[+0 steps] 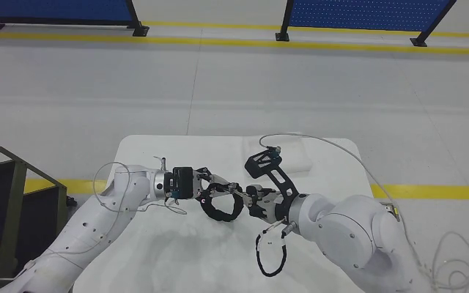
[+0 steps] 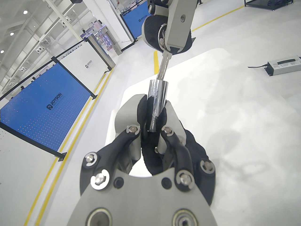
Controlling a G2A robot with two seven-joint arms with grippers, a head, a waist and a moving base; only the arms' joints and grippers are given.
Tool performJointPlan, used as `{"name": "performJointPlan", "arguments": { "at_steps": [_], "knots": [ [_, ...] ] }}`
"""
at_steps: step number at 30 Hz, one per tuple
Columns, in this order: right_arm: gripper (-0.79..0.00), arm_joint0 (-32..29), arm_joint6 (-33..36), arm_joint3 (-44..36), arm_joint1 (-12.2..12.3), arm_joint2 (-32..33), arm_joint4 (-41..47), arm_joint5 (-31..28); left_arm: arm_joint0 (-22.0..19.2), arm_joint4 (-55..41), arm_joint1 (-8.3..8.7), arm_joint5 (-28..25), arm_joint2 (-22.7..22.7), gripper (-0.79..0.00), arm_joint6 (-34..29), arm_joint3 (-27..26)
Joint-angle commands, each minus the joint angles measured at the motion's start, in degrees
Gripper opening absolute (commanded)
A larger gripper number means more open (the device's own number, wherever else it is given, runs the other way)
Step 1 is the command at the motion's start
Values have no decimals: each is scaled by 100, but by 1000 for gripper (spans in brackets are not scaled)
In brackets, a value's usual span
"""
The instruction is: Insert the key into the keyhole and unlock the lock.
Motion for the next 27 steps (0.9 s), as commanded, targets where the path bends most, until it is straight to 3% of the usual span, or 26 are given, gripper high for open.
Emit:
{"name": "performJointPlan", "arguments": {
  "at_steps": [1, 27],
  "knots": [
    [-785, 24, 0, 31, 0, -18, 6, 0, 6, 11, -3, -6, -11, -785, 10, -1],
    [-785, 195, -12, 185, 36, -138, 108, 12, 64, 157, -33, -71, -114, -785, 32, -33]
  ]
}}
